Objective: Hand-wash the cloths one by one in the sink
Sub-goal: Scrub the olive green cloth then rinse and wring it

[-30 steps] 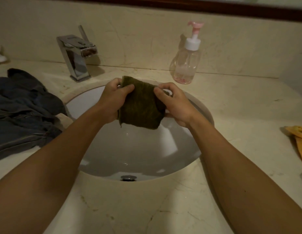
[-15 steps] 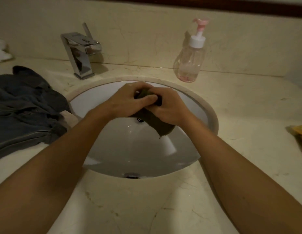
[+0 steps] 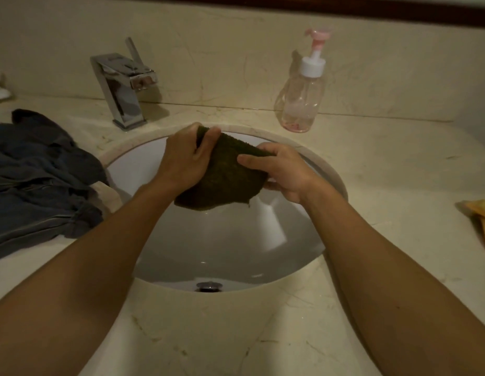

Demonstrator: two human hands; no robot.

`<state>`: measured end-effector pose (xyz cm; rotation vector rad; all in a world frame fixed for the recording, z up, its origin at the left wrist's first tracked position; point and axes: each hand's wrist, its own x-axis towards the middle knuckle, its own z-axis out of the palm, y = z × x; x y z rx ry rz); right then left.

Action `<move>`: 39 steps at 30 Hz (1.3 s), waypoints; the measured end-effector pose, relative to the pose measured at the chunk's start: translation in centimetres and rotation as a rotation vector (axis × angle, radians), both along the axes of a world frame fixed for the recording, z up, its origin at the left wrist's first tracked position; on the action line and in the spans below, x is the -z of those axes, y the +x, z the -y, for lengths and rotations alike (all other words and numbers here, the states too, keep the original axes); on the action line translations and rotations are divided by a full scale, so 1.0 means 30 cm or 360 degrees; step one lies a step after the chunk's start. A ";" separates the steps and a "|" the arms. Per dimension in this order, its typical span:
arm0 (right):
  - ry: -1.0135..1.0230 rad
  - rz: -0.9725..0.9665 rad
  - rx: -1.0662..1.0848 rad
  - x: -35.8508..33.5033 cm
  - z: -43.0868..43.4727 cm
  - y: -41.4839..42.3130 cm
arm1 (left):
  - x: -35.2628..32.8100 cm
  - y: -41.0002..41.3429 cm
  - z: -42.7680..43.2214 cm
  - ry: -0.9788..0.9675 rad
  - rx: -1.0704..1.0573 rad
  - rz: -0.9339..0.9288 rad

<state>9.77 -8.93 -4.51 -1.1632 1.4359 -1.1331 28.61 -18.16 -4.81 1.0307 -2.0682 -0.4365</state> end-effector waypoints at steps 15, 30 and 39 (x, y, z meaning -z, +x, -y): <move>-0.0201 0.0122 0.0333 -0.094 -0.042 -0.011 | -0.132 -0.075 -0.127 0.1352 0.0070 -0.0848; -0.0086 -0.1469 0.0986 -0.441 -0.848 -0.660 | -0.271 -0.853 -0.761 0.1377 0.0644 -0.0682; 0.0420 -0.1566 0.1005 -0.238 -1.129 -0.902 | -0.106 -1.056 -1.046 0.0592 0.0643 0.0037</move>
